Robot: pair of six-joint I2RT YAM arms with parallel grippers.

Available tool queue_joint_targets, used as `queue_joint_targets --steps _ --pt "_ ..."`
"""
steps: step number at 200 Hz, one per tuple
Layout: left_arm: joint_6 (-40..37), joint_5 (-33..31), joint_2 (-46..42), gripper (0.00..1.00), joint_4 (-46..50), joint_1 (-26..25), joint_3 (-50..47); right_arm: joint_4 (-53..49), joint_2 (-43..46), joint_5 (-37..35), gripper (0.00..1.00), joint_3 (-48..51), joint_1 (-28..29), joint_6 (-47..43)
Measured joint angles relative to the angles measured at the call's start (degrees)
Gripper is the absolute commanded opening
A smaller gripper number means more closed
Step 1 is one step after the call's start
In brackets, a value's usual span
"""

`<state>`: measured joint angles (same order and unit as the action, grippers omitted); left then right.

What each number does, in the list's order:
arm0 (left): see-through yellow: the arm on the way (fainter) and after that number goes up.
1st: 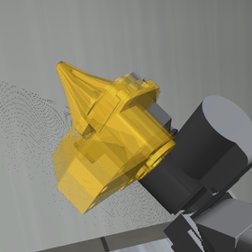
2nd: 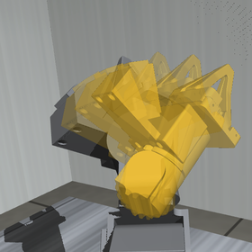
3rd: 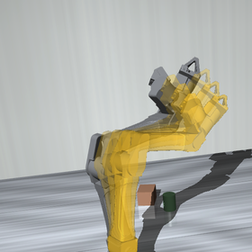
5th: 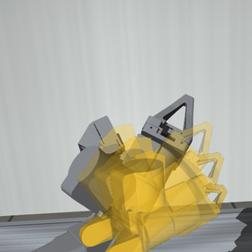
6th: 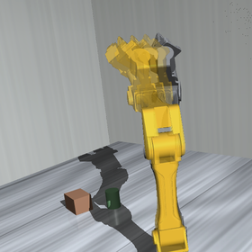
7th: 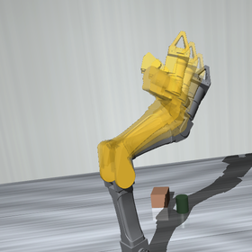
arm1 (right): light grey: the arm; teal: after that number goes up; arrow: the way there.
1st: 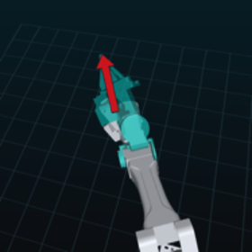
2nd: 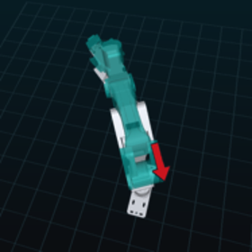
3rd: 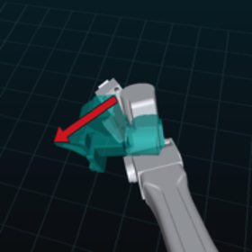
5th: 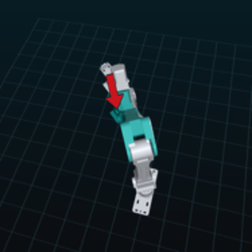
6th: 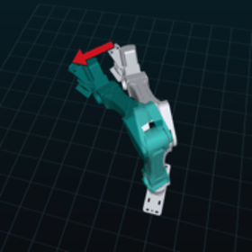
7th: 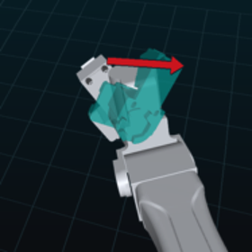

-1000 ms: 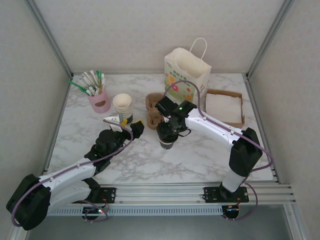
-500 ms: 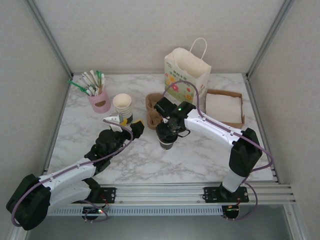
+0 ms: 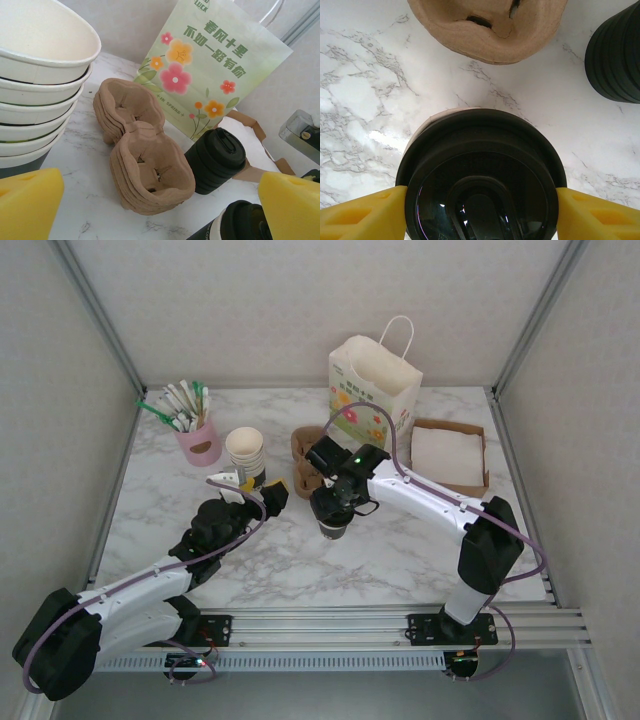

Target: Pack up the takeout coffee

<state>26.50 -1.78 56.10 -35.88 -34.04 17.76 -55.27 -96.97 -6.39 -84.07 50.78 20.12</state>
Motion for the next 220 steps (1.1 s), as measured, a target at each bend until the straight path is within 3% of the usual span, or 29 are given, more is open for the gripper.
queue_joint_targets --steps 220 --pt "0.00 0.00 0.28 1.00 -0.09 0.00 0.00 0.52 -0.96 0.46 0.71 -0.04 0.15 -0.02"
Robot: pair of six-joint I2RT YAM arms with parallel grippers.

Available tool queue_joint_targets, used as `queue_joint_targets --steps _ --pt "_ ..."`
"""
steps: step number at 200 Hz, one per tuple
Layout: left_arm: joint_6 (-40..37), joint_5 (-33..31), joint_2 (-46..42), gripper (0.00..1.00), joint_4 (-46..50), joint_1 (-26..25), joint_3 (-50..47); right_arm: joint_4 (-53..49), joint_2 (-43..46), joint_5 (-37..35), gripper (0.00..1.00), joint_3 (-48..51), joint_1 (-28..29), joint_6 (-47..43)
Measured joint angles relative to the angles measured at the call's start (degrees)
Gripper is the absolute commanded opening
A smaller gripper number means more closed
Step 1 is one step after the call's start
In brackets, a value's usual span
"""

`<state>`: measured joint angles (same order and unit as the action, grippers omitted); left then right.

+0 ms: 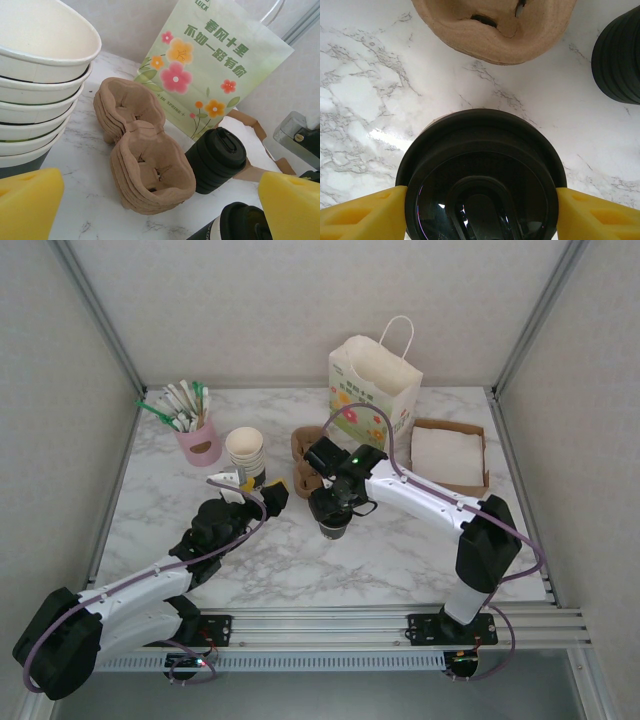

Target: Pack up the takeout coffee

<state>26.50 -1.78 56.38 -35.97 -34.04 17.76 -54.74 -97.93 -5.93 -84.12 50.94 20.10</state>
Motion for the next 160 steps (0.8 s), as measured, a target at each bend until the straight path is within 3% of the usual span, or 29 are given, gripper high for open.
queue_joint_targets --steps 160 --pt "-0.02 0.00 0.09 1.00 -0.02 0.00 0.00 -0.46 -1.99 -0.04 0.71 -1.92 0.37 0.04"
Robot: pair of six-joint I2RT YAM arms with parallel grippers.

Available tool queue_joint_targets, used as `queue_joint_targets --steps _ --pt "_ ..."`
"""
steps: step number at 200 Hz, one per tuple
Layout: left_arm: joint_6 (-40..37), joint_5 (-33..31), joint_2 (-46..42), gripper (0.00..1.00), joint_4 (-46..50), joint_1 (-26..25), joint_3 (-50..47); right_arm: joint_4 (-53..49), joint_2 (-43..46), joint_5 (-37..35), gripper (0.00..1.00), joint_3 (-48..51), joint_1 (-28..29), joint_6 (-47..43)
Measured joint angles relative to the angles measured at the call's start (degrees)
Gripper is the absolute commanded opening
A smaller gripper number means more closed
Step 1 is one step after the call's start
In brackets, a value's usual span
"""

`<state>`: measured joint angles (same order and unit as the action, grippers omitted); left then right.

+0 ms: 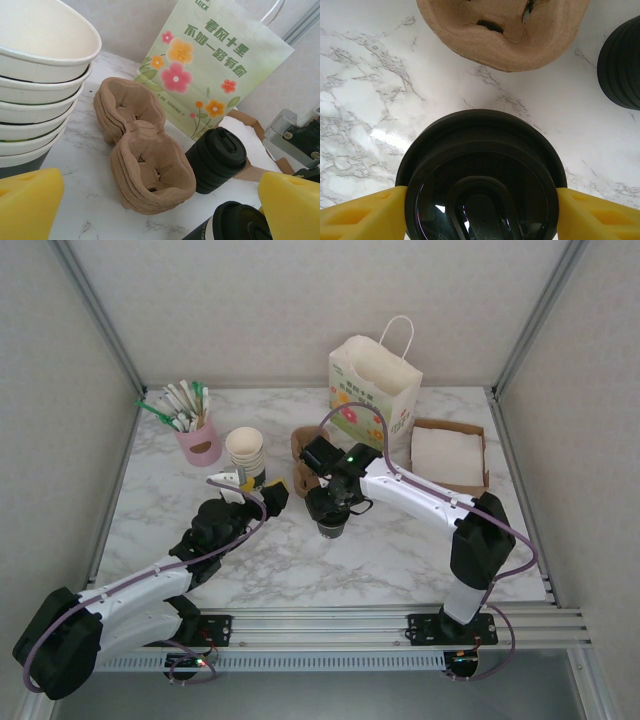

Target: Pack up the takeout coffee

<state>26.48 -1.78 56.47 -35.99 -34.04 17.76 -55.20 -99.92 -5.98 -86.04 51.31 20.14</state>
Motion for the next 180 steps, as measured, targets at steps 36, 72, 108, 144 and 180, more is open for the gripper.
queue_joint_targets --steps 36,72,108,144,180 --pt "0.00 0.02 0.33 1.00 -0.02 0.00 0.00 -0.17 -0.04 0.00 0.71 0.00 0.00 0.00" --pt "0.00 0.00 0.37 1.00 -0.04 0.00 0.00 -0.59 -0.26 -0.02 0.71 -0.20 0.13 0.04" --pt "0.00 0.00 0.39 1.00 -0.04 0.00 0.00 -0.96 -0.83 -0.81 0.71 -0.70 0.74 0.20" --pt "0.00 0.00 0.44 1.00 -0.04 0.00 0.00 -1.18 -1.46 -2.21 0.71 -0.96 1.42 0.42" --pt "0.00 0.00 0.70 1.00 -0.09 0.00 0.00 -0.94 -1.49 -3.06 0.71 -0.48 1.57 0.90"
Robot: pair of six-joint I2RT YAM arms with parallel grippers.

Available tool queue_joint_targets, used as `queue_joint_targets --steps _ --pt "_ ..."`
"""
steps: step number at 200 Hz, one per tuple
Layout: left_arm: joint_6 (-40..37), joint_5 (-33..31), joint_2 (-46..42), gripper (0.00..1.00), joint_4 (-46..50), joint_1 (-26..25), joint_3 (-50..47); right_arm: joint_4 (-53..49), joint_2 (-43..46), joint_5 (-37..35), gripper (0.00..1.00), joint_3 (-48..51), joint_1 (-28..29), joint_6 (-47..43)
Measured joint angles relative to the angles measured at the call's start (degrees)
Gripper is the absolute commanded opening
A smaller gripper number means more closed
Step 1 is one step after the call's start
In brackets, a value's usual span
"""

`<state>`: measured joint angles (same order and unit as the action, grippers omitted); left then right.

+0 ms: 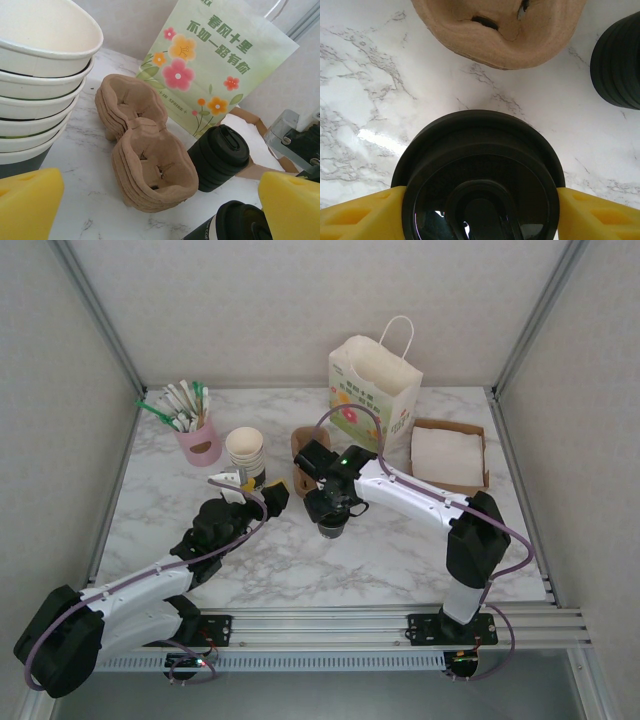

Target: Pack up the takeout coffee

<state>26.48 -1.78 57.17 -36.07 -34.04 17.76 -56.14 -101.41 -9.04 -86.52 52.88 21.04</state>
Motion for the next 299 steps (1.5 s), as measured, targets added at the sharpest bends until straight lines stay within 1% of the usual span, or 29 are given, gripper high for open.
queue_joint_targets --steps 81,145,242,299 --pt "0.00 0.02 0.04 1.00 -0.17 0.00 0.00 3.50 1.38 -0.94 0.72 3.48 0.59 1.11" --pt "0.00 0.02 0.39 1.00 -0.22 0.00 0.00 4.52 2.14 -2.14 0.73 4.42 1.16 2.14" --pt "0.00 0.02 0.42 1.00 -0.24 -0.04 0.00 1.49 1.42 -0.74 0.83 2.45 1.38 2.56" --pt "0.00 0.02 0.42 1.00 -0.24 -0.04 0.00 0.09 1.42 0.79 0.88 1.11 1.38 2.34"
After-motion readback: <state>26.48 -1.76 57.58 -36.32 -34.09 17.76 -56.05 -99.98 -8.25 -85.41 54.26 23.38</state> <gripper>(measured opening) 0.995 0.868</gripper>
